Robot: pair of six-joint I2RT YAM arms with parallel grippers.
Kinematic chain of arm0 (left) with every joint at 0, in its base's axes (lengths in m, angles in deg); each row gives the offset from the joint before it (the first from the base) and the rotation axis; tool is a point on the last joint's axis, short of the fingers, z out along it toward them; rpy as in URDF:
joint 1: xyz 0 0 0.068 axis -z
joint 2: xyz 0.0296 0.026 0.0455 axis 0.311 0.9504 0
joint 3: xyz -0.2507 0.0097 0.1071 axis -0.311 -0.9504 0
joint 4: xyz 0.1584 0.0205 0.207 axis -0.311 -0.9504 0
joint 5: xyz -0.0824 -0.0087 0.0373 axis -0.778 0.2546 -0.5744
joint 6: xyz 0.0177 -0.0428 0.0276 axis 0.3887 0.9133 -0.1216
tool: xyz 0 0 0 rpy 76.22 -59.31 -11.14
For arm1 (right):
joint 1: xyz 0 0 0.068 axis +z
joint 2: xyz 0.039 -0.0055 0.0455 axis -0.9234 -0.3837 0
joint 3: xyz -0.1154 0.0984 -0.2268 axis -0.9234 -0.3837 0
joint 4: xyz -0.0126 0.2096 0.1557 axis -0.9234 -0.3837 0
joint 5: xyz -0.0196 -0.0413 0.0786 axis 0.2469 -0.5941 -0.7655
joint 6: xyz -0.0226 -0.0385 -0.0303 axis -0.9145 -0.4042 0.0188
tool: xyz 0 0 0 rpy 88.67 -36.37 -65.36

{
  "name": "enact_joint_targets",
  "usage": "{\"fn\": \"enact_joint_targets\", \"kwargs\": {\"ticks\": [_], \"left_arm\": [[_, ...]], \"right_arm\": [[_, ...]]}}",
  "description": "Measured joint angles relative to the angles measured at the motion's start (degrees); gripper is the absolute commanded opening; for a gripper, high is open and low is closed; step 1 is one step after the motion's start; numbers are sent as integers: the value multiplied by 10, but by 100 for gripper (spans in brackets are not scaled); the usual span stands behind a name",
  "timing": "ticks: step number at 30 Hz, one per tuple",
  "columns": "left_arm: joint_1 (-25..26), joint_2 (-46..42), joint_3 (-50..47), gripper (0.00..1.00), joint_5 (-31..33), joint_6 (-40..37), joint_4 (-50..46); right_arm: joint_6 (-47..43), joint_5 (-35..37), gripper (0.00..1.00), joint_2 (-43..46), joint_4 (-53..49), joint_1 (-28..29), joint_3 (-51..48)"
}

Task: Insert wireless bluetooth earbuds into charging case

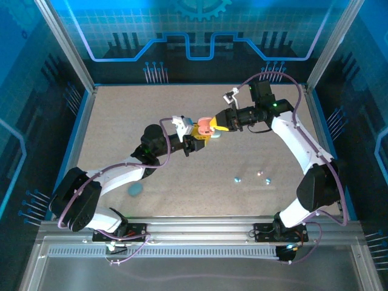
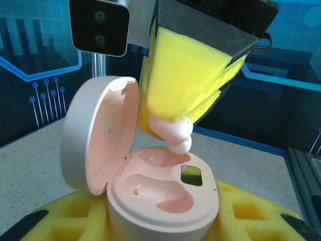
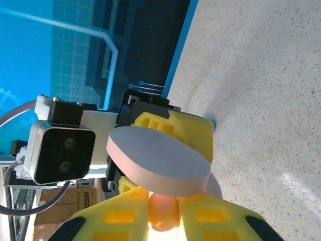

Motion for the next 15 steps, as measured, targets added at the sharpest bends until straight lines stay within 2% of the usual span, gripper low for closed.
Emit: {"fn": "enact_joint_targets", "kwargs": {"ticks": [15], "left_arm": [[0, 0, 0, 34, -6, 4, 7]], "right_arm": [[0, 35, 19, 16, 0, 9, 0]]}}
